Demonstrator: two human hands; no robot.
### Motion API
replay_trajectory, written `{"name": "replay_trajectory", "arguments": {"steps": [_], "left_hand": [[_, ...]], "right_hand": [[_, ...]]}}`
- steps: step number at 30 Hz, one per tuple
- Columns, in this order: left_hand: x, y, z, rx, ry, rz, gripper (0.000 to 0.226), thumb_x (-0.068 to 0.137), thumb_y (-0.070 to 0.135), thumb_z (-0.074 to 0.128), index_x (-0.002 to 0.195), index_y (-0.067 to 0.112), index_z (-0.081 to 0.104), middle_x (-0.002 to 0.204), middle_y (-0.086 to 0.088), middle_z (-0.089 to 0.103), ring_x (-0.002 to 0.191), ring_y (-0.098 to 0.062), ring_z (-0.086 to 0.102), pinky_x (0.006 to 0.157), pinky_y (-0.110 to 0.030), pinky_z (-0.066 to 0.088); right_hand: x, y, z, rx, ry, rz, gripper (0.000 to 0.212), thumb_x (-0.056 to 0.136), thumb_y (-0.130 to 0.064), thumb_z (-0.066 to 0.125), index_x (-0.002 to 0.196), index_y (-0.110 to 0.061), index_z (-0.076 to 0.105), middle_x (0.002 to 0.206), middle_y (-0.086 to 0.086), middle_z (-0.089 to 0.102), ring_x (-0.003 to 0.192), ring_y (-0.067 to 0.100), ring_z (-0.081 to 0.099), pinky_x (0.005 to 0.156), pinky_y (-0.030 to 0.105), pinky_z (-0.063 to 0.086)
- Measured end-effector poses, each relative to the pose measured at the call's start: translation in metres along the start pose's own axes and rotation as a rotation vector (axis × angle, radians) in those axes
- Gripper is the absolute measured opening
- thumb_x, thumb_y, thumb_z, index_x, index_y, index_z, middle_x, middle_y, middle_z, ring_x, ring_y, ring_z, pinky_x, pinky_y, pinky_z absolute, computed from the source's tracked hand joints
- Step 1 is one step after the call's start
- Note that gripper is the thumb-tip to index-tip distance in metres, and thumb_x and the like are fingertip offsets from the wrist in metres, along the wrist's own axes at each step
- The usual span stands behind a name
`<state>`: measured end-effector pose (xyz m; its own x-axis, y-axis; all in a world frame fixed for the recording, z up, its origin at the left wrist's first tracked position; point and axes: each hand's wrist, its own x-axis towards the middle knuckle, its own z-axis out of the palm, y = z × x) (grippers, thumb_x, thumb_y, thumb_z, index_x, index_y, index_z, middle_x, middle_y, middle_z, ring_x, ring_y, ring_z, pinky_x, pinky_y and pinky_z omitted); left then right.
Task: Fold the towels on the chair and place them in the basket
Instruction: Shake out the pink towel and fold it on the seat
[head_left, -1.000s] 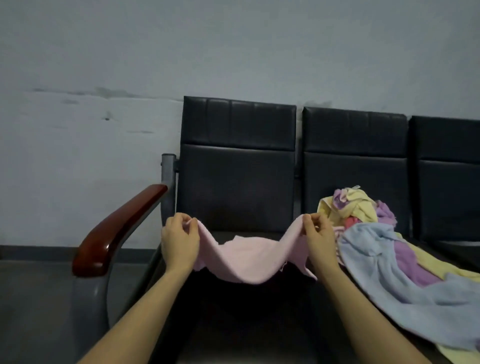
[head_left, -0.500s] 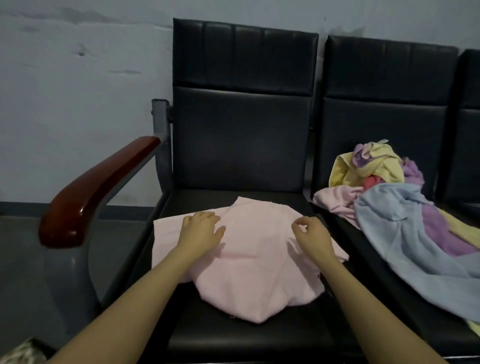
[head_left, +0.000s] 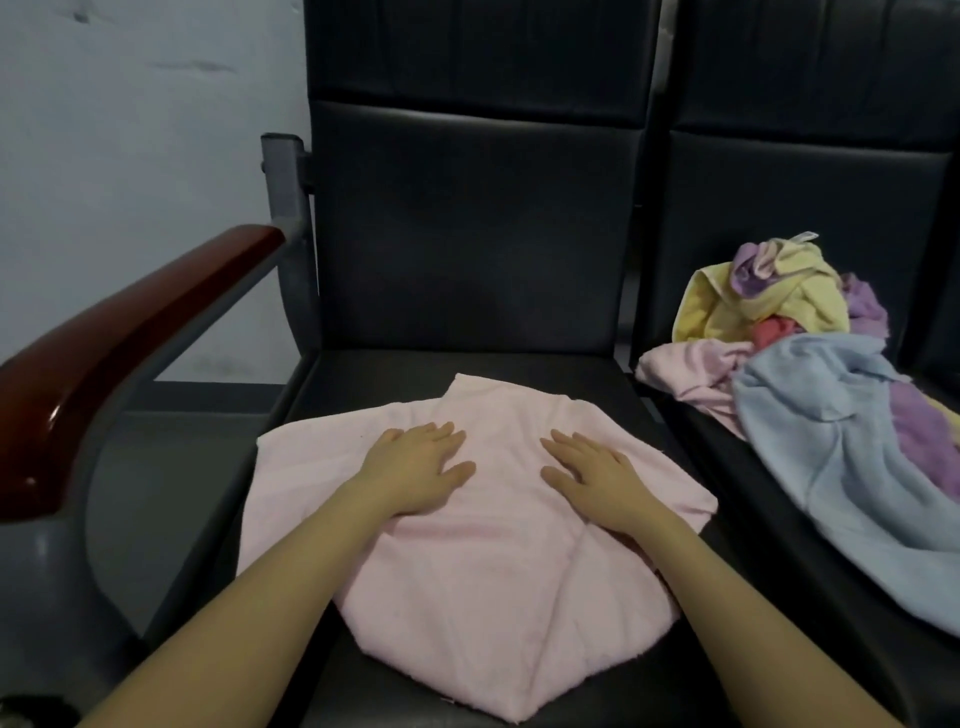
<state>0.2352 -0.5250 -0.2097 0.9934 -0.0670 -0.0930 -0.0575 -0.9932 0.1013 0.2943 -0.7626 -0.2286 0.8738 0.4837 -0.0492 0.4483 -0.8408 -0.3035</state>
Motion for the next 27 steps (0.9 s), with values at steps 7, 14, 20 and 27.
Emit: {"name": "replay_trajectory", "arguments": {"steps": [7, 14, 20, 27], "left_hand": [[-0.031, 0.002, -0.01, 0.022, 0.151, 0.028, 0.043, 0.097, 0.051, 0.027, 0.097, 0.023, 0.06, 0.093, 0.008, 0.058, 0.095, -0.017, 0.056, 0.099, -0.036, 0.032], [0.012, 0.01, -0.023, -0.072, 0.254, -0.055, 0.041, 0.102, 0.037, 0.032, 0.135, 0.022, 0.049, 0.141, 0.003, 0.047, 0.127, -0.019, 0.042, 0.103, -0.034, 0.024], [0.067, 0.011, -0.018, -0.126, 0.263, -0.167, 0.041, 0.104, 0.028, 0.031, 0.143, 0.022, 0.042, 0.152, 0.001, 0.035, 0.136, -0.02, 0.034, 0.107, -0.035, 0.023], [0.091, 0.001, -0.002, -0.186, 0.247, -0.233, 0.033, 0.101, 0.028, 0.039, 0.13, 0.022, 0.056, 0.137, 0.0, 0.05, 0.123, -0.023, 0.044, 0.099, -0.037, 0.028]], "right_hand": [[-0.023, -0.018, -0.003, 0.245, 0.073, -0.091, 0.038, 0.098, -0.038, 0.048, 0.134, -0.028, 0.056, 0.143, -0.012, 0.048, 0.134, 0.01, 0.04, 0.115, 0.035, 0.025], [-0.007, 0.001, -0.02, 0.207, 0.475, 0.165, 0.028, 0.096, -0.018, 0.051, 0.12, -0.013, 0.063, 0.121, 0.006, 0.061, 0.109, 0.026, 0.054, 0.097, 0.042, 0.039], [0.012, 0.019, -0.019, 0.087, 0.403, 0.356, 0.033, 0.091, -0.03, 0.055, 0.12, -0.015, 0.062, 0.12, 0.004, 0.056, 0.114, 0.026, 0.047, 0.095, 0.035, 0.028], [0.012, 0.025, -0.008, 0.259, 0.654, 0.178, 0.013, 0.09, -0.016, 0.06, 0.095, -0.016, 0.073, 0.089, -0.003, 0.07, 0.083, 0.018, 0.062, 0.09, 0.037, 0.043]]}}
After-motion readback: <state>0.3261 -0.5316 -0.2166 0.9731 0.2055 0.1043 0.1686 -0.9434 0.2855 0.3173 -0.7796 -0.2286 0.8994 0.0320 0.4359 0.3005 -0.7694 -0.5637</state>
